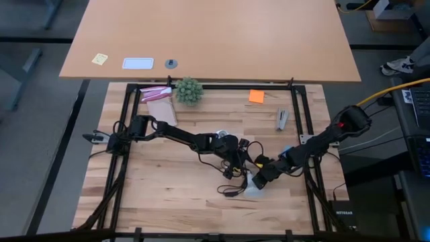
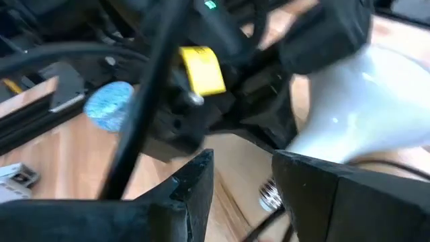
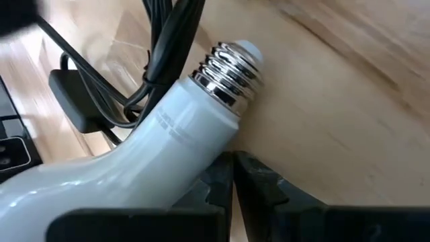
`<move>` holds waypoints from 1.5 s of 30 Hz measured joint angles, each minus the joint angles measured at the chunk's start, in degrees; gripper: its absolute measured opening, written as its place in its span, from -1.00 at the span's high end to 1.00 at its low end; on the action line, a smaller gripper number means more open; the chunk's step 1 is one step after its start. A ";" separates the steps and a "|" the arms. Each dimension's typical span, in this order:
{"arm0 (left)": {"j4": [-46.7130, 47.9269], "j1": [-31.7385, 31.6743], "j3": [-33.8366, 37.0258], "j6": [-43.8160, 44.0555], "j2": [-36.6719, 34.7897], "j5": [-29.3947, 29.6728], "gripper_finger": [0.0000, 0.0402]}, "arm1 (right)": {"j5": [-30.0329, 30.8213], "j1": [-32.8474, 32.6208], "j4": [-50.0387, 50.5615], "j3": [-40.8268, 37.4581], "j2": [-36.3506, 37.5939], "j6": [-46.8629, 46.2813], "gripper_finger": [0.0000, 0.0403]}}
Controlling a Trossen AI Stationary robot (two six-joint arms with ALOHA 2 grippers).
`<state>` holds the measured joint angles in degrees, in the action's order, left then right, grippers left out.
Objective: Screw lightbulb
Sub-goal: Insert the lightbulb into the lamp
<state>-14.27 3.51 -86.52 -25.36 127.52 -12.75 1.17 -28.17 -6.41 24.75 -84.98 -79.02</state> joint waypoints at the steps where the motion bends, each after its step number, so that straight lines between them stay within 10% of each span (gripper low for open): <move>1: 0.75 0.00 0.00 -0.82 0.00 -0.86 0.29 | 0.51 -0.03 -0.16 0.00 -0.03 0.00 0.88; 16: 3.80 4.69 0.00 -26.01 0.00 -6.21 0.29 | 12.53 0.66 -5.66 -0.31 -0.51 2.51 0.88; 45: 4.29 4.76 -0.01 -20.89 0.00 -6.15 0.29 | 14.33 1.59 1.23 2.43 5.50 6.29 0.88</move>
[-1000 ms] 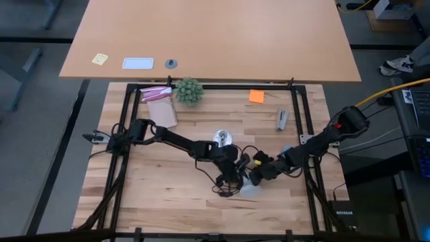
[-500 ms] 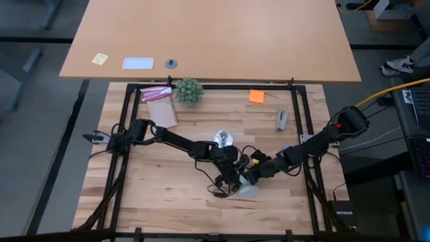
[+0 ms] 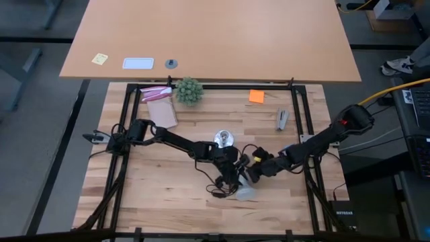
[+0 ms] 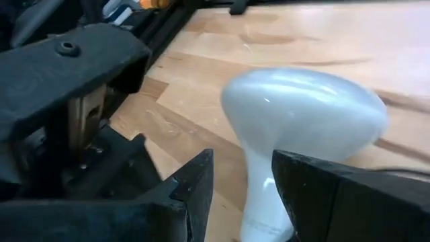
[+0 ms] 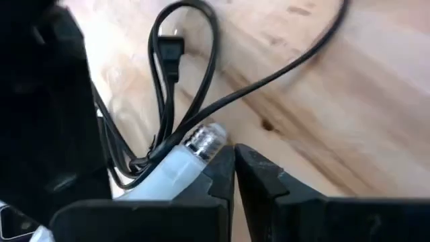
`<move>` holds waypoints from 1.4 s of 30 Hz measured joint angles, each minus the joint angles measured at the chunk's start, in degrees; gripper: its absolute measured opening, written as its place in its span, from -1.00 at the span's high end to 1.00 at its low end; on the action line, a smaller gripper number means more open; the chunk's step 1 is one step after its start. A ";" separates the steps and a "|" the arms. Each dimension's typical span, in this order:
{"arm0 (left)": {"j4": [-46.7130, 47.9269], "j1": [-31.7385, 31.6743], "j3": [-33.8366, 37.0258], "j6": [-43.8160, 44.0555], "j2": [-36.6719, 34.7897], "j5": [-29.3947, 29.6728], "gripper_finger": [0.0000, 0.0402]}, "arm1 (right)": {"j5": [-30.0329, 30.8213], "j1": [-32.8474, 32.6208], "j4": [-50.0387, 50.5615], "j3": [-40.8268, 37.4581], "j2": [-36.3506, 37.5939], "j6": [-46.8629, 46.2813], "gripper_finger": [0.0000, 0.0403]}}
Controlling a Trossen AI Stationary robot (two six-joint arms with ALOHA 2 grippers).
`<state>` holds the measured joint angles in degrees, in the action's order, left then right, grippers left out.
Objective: Screw lightbulb
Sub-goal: Insert the lightbulb into the lamp
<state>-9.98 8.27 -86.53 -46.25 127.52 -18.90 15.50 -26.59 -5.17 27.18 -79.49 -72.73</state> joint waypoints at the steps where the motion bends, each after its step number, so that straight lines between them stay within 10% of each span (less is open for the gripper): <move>1: -0.12 0.03 -0.04 1.59 -0.12 0.01 0.29 | 0.00 0.03 1.39 0.00 1.06 -0.01 0.88; 16: 4.79 1.29 -0.04 4.98 -1.01 0.02 0.29 | -16.11 -0.09 5.44 0.04 6.56 -12.34 0.88; 42: 9.09 1.62 0.03 7.50 -1.01 0.08 0.29 | -7.93 0.52 -13.85 0.06 -11.56 -11.31 0.88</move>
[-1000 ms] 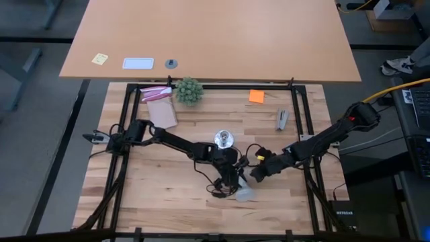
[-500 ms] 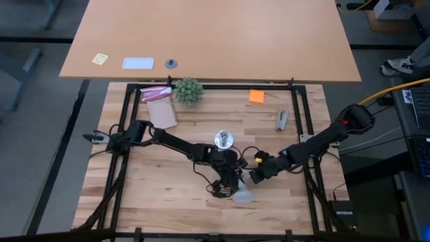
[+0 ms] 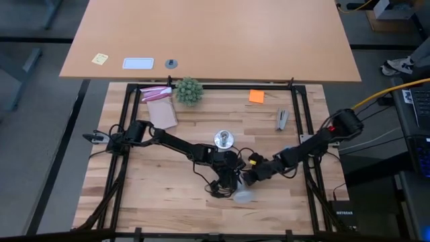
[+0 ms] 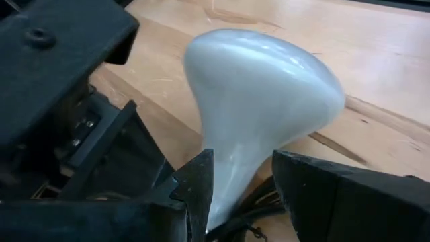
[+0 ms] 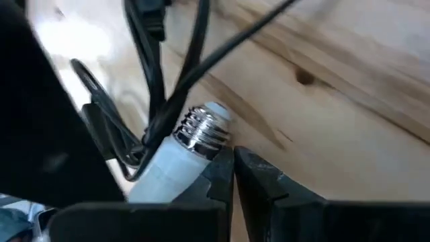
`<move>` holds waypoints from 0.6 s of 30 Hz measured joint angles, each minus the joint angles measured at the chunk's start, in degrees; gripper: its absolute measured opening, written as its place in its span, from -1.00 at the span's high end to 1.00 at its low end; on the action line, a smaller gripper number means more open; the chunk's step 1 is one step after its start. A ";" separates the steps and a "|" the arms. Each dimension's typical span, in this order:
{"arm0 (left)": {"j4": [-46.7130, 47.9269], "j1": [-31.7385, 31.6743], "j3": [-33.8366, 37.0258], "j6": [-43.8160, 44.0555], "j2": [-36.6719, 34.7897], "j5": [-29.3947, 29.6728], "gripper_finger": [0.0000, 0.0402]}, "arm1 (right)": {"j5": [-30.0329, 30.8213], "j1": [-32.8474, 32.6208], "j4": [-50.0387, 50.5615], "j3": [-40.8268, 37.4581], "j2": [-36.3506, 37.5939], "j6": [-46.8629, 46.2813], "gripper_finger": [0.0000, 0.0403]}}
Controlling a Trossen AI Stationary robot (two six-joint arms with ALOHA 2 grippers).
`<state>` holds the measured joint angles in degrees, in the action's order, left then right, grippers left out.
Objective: Screw lightbulb
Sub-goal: Insert the lightbulb into the lamp
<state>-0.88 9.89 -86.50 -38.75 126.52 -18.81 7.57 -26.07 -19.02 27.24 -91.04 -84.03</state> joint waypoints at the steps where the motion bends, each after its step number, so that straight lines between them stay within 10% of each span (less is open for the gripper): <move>1: 0.02 0.00 0.00 0.01 0.00 0.00 0.29 | 0.41 0.26 -0.68 -0.01 -0.22 0.25 0.88; 18: -0.41 -0.47 0.00 -0.50 -0.04 -0.05 0.29 | -4.59 7.42 -4.70 1.38 -0.52 23.00 0.88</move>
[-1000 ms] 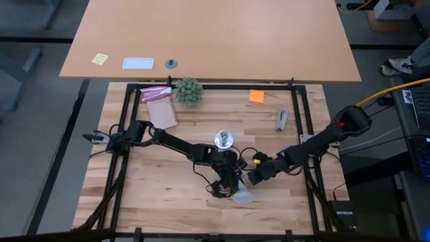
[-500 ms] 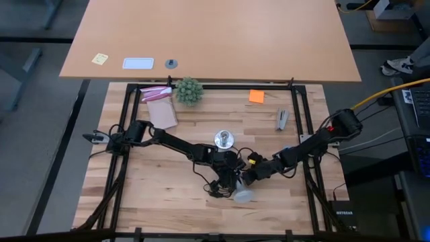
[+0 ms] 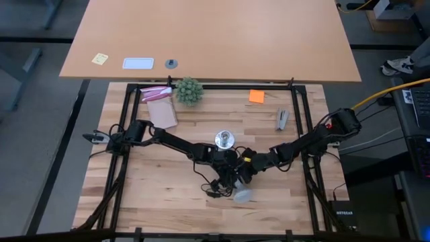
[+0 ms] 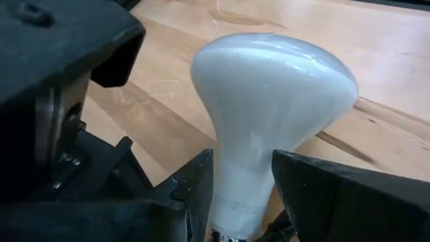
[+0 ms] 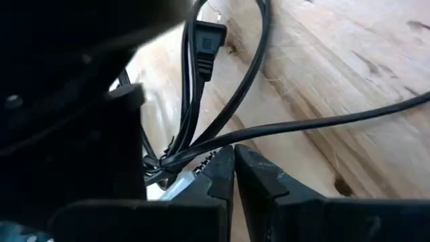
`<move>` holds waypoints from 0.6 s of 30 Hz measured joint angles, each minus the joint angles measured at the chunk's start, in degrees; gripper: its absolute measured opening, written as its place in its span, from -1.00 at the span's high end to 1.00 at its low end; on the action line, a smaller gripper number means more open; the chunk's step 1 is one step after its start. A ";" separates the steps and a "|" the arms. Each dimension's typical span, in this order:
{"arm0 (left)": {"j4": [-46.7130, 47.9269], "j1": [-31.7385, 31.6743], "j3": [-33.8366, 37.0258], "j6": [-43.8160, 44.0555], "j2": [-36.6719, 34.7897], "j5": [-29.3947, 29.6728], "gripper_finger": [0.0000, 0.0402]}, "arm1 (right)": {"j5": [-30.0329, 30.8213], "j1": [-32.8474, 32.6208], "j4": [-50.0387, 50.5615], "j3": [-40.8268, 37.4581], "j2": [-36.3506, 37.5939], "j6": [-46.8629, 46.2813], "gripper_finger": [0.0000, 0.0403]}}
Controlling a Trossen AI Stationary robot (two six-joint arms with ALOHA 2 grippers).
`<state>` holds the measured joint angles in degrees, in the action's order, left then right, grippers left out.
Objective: Screw lightbulb
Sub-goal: Insert the lightbulb into the lamp
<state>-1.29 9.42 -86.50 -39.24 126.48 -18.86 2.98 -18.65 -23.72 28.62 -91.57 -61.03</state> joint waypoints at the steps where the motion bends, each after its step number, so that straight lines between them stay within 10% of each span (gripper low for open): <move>1: 0.01 -0.05 -0.01 -0.15 -0.02 -0.01 0.29 | -0.04 0.00 0.17 0.00 0.25 0.27 0.88; 18: 1.92 -0.53 0.26 0.84 0.50 0.04 0.29 | 4.44 -0.11 20.79 0.13 22.57 4.56 0.88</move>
<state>0.63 8.88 -86.24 -38.40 126.98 -18.82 7.43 -18.76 -2.94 28.76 -69.00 -56.47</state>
